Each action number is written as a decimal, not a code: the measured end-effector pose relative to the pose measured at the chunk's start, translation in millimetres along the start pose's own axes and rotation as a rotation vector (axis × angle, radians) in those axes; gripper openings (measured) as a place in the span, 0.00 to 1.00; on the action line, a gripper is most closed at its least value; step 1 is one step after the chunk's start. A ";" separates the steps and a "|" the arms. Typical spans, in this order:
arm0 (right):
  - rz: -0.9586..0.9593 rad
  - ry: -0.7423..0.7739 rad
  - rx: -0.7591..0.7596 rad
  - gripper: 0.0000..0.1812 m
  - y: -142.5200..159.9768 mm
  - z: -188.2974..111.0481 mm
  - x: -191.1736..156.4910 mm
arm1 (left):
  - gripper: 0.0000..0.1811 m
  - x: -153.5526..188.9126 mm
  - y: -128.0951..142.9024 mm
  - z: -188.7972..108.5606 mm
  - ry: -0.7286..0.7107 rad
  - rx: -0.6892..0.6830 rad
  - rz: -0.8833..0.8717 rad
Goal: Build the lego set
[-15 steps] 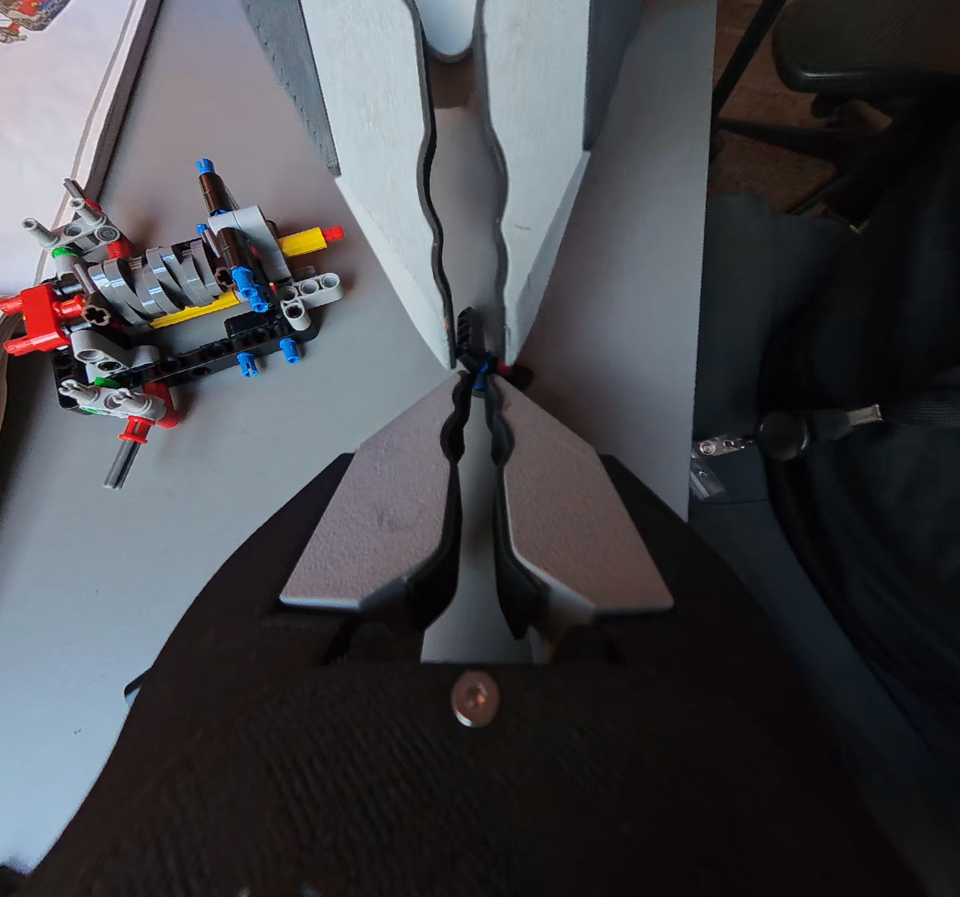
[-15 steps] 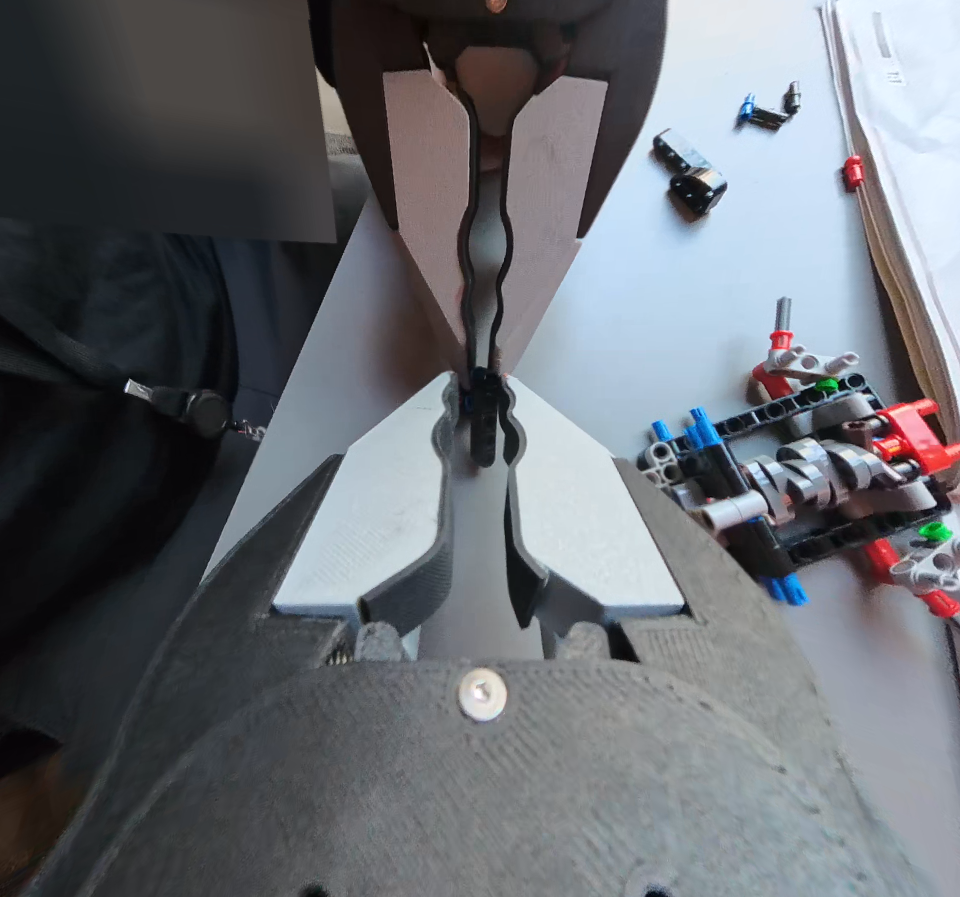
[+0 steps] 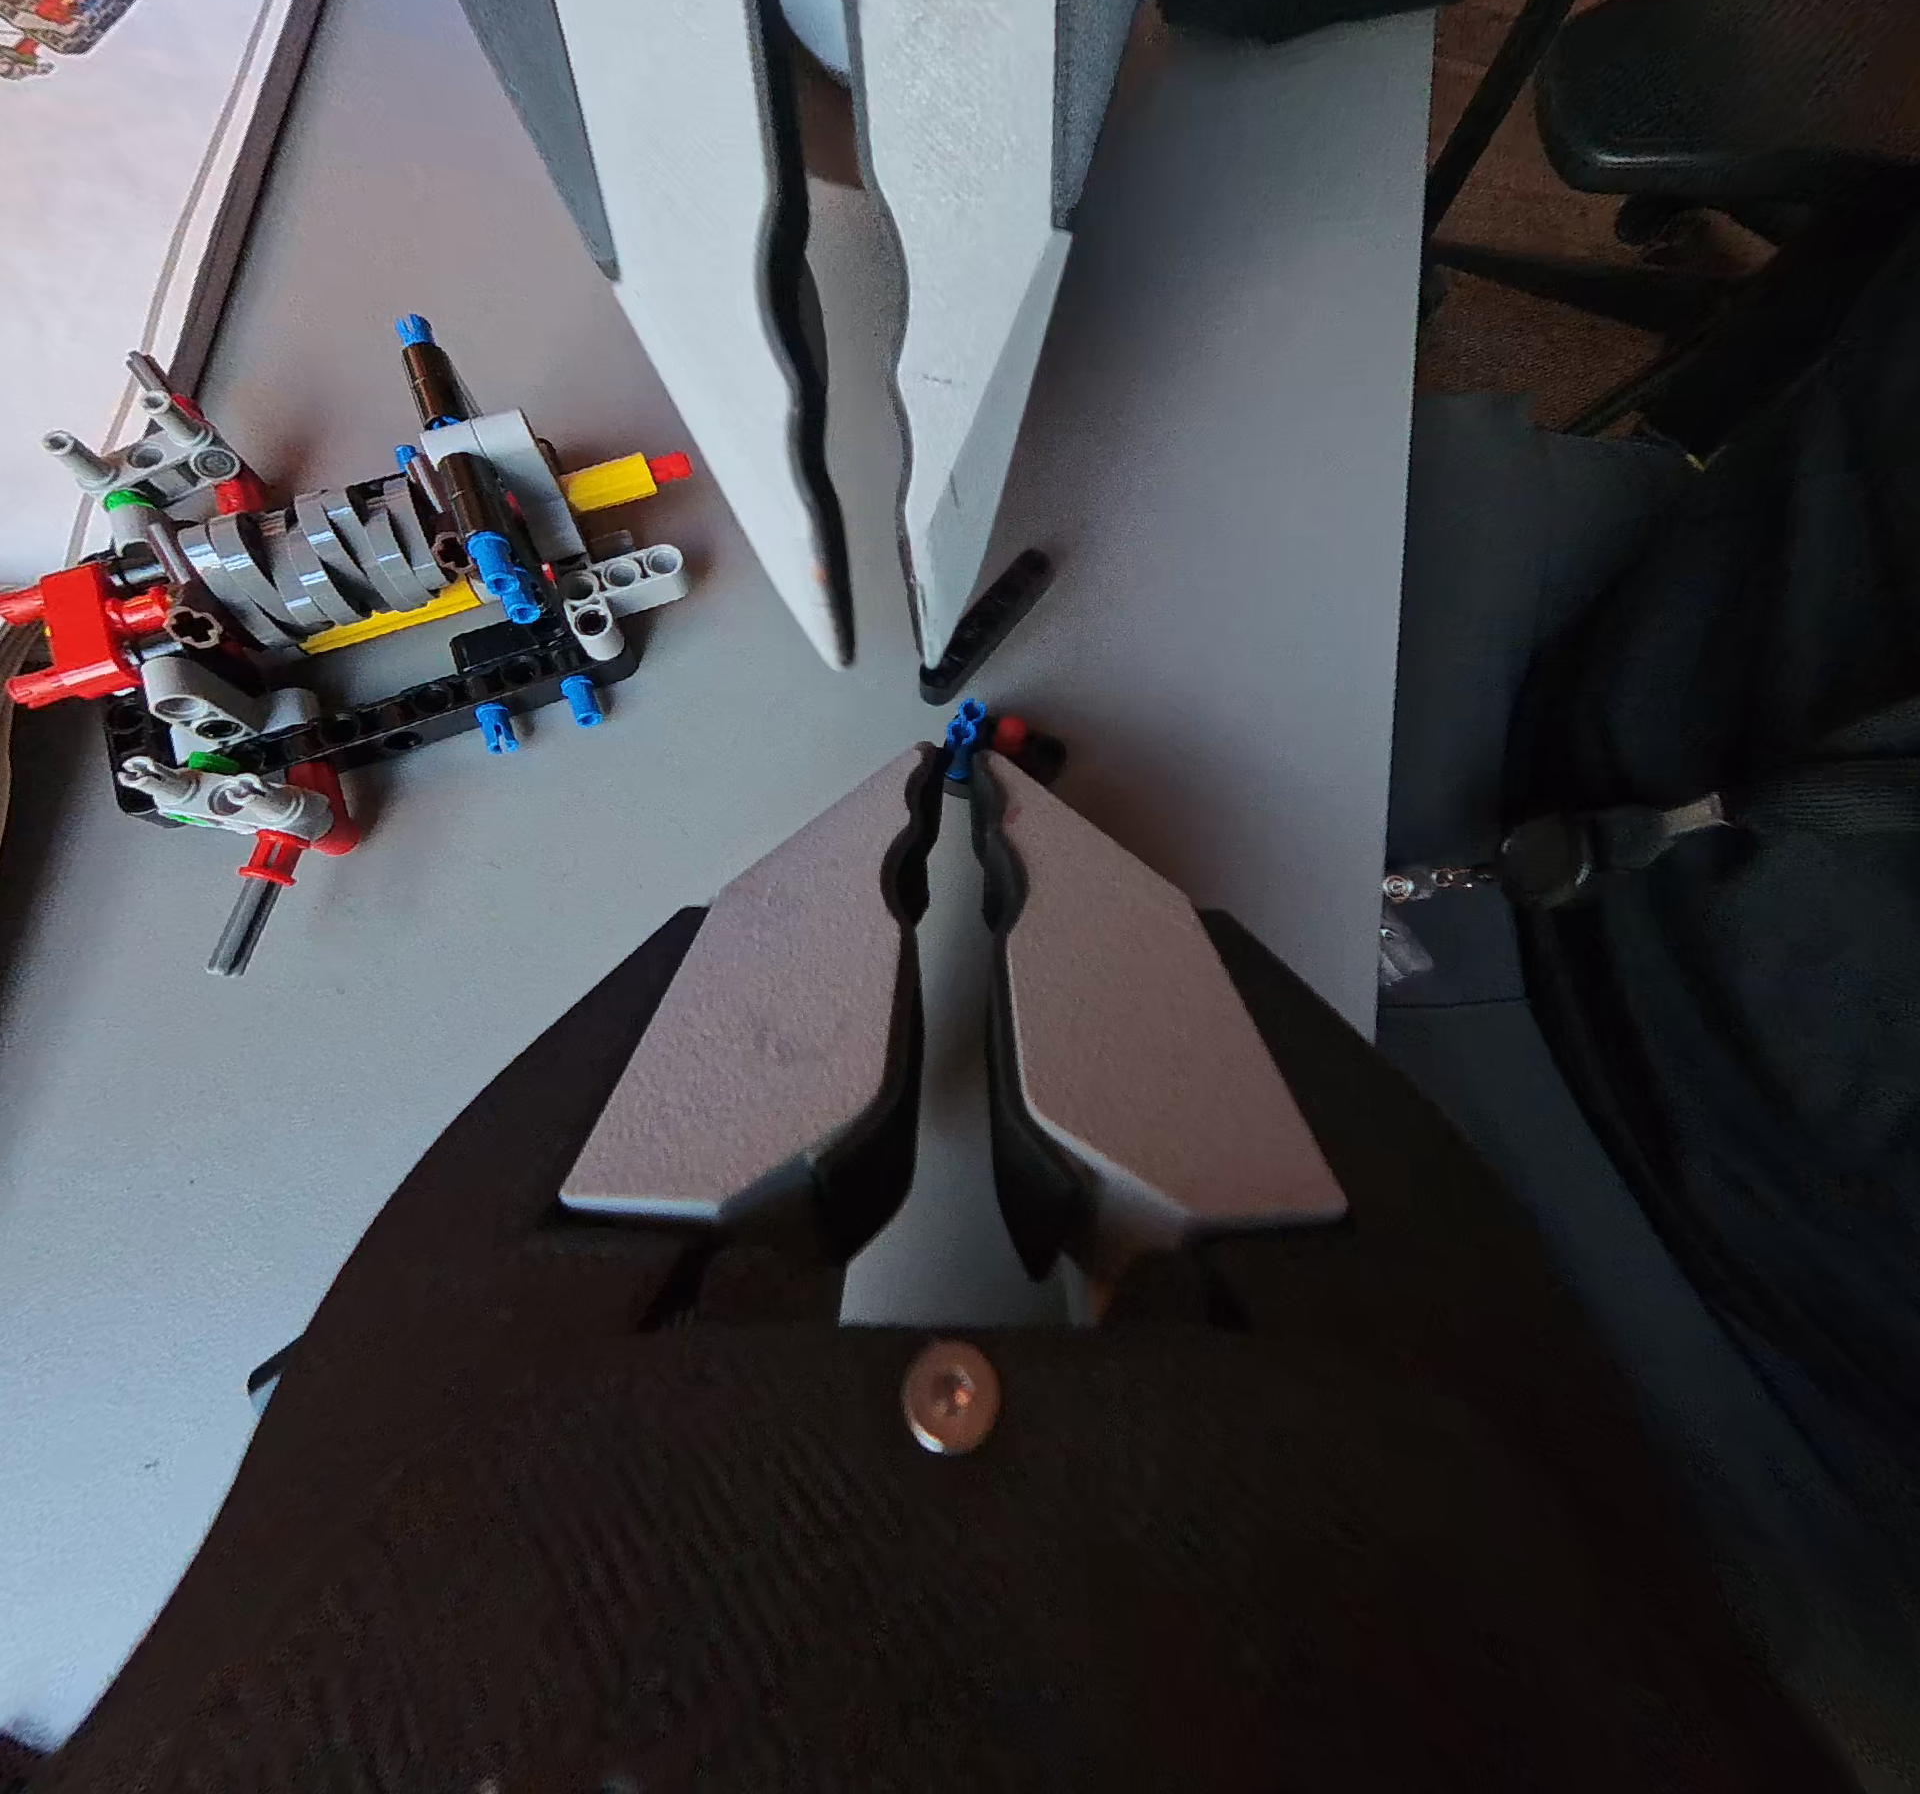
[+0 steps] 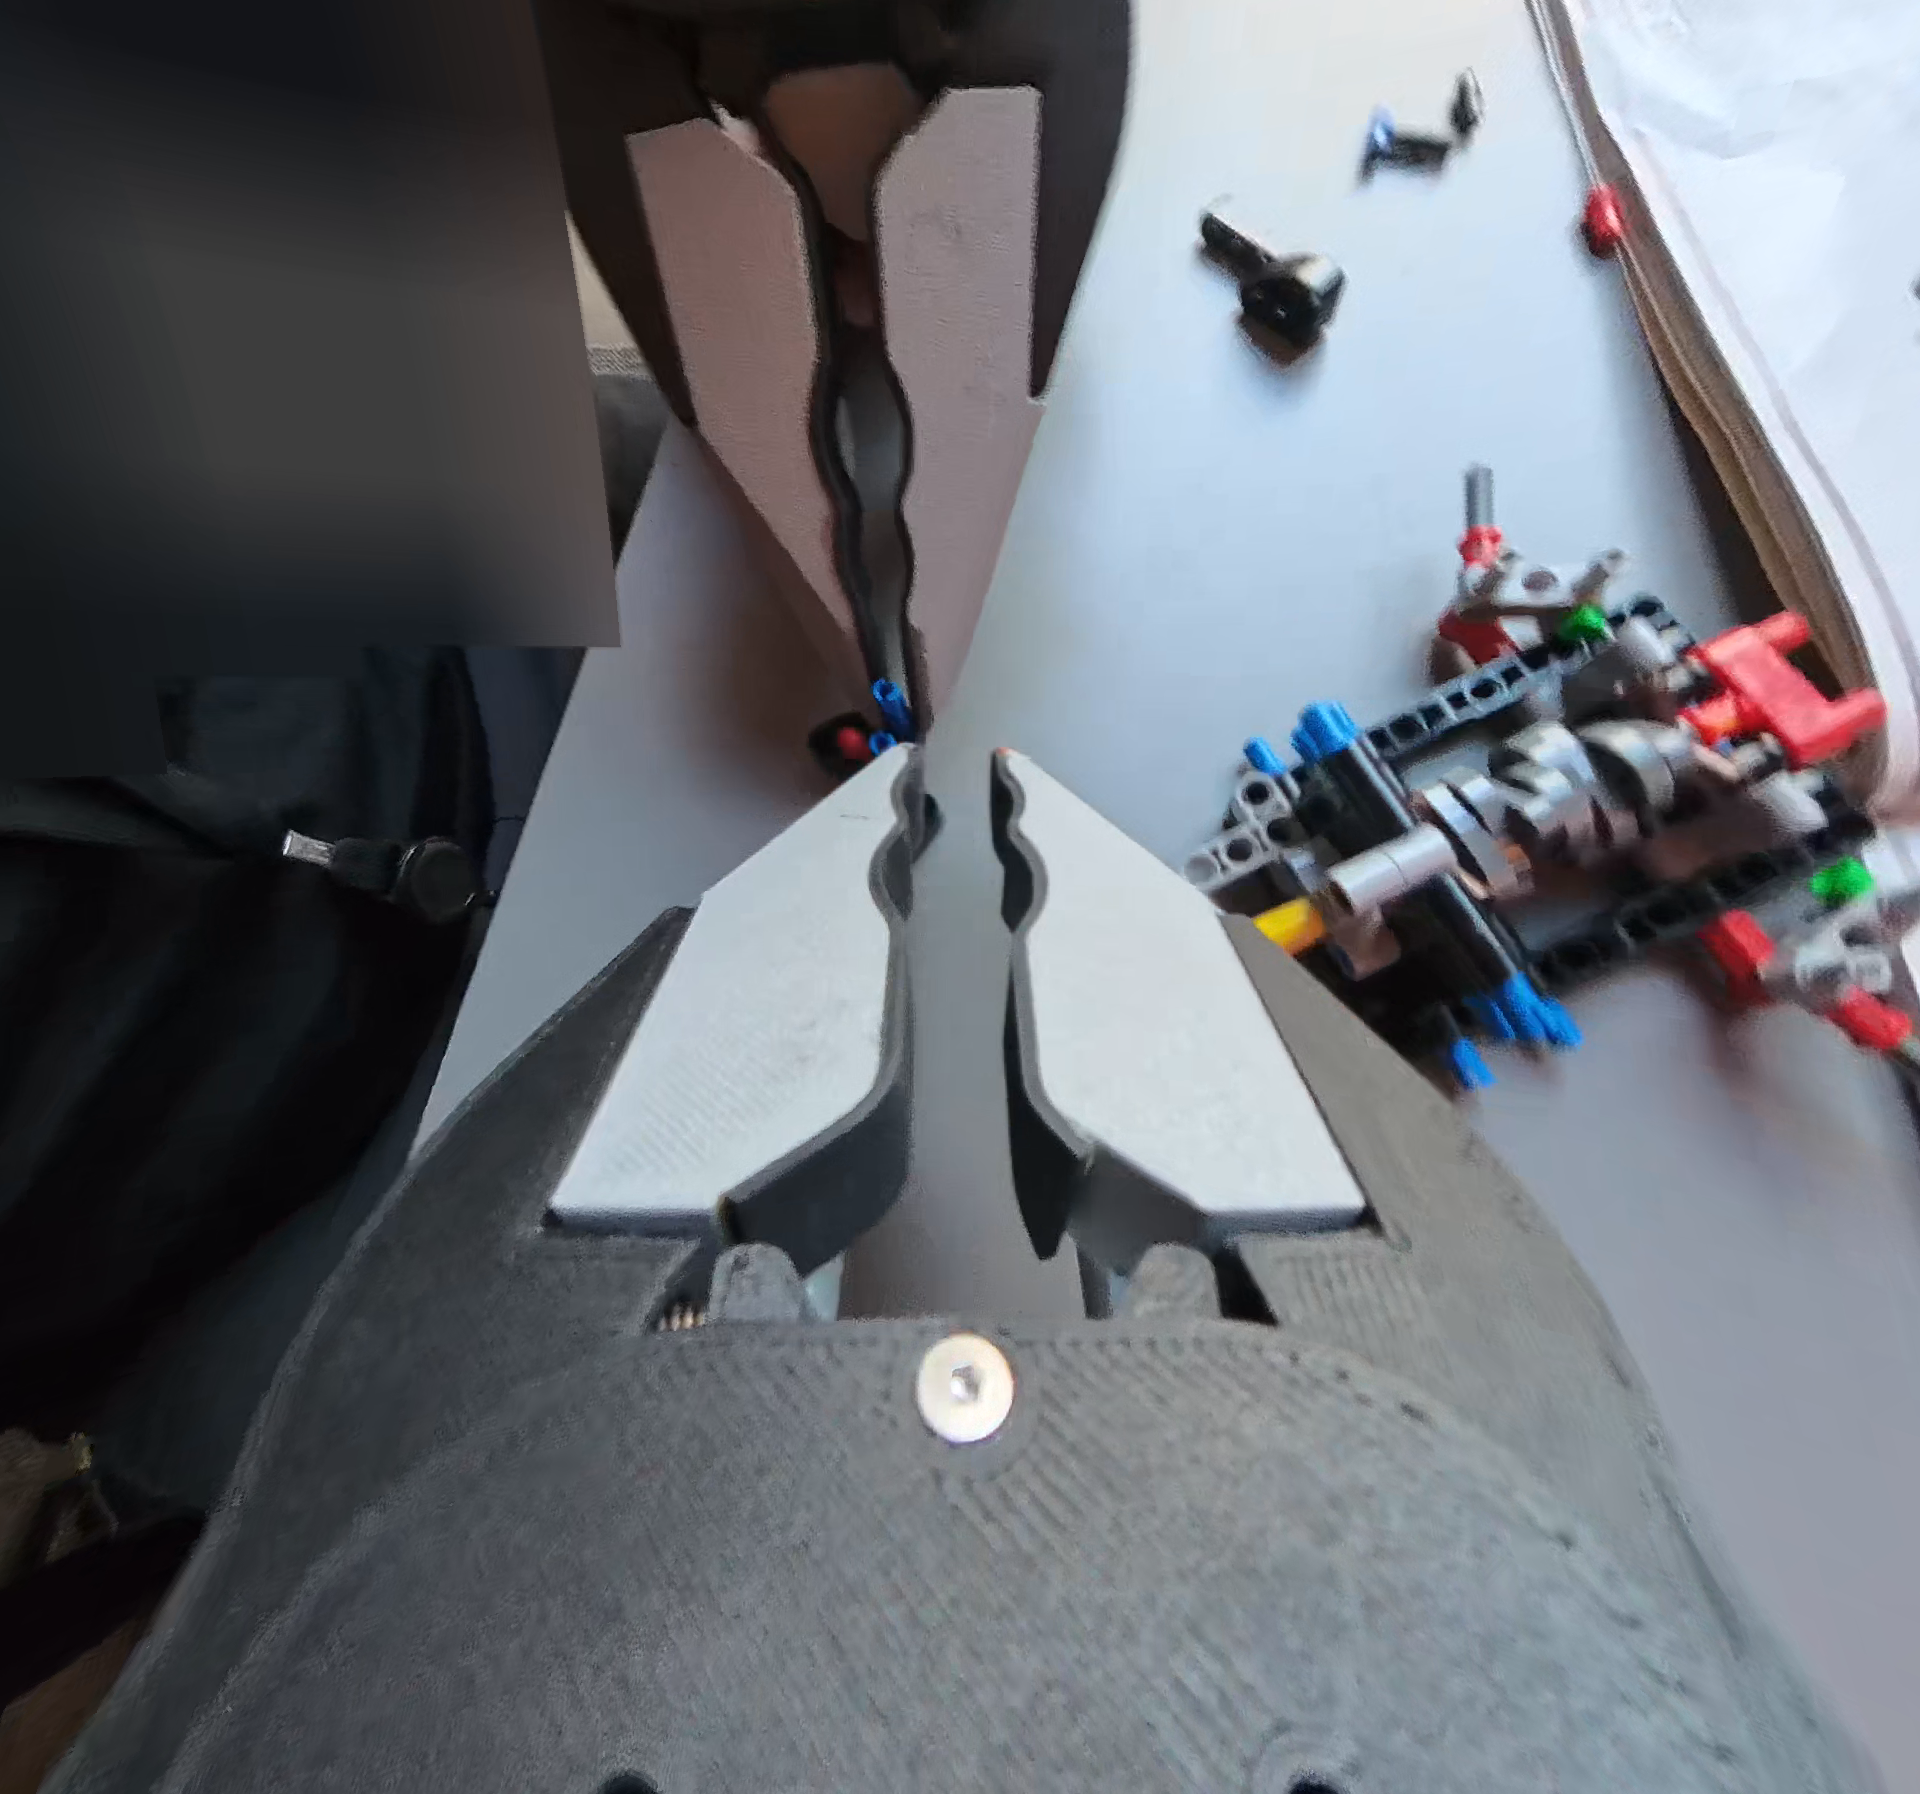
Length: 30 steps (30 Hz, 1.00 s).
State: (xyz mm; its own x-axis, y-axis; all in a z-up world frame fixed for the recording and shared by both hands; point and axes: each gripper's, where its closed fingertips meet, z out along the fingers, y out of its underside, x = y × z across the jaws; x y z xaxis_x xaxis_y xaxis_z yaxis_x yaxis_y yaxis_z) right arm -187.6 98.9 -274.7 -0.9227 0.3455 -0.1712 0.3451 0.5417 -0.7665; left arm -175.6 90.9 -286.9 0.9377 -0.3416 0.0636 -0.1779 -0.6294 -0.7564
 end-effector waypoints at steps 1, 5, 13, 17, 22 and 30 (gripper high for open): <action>0.040 0.006 -0.025 0.08 2.3 -2.8 -0.2 | 0.02 0.0 0.0 -0.1 -0.001 0.000 0.000; 0.115 0.077 -0.030 0.13 6.3 -8.9 -10.0 | 0.02 -0.2 -0.1 -0.3 -0.002 0.000 -0.001; 0.058 0.212 -0.093 0.08 24.2 2.1 -9.4 | 0.01 -3.4 -0.6 -0.1 -0.003 0.002 -0.024; -0.003 0.245 -0.112 0.07 26.1 -0.5 -7.8 | 0.02 -3.1 -0.6 -0.3 0.013 0.002 -0.039; 0.003 0.306 -0.047 0.10 21.2 -34.4 -5.8 | 0.02 -2.5 -0.9 0.2 0.013 0.001 -0.026; 0.141 0.430 -0.021 0.11 53.4 -47.8 1.4 | 0.03 -2.2 -2.0 1.3 0.014 0.002 -0.008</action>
State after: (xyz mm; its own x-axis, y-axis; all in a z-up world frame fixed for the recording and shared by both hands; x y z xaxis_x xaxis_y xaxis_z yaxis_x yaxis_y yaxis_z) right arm -162.3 164.9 -286.2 -0.7125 0.7016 0.0026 0.4699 0.4799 -0.7408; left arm -176.8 93.8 -286.4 0.9350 -0.3458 0.0787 -0.1696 -0.6309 -0.7571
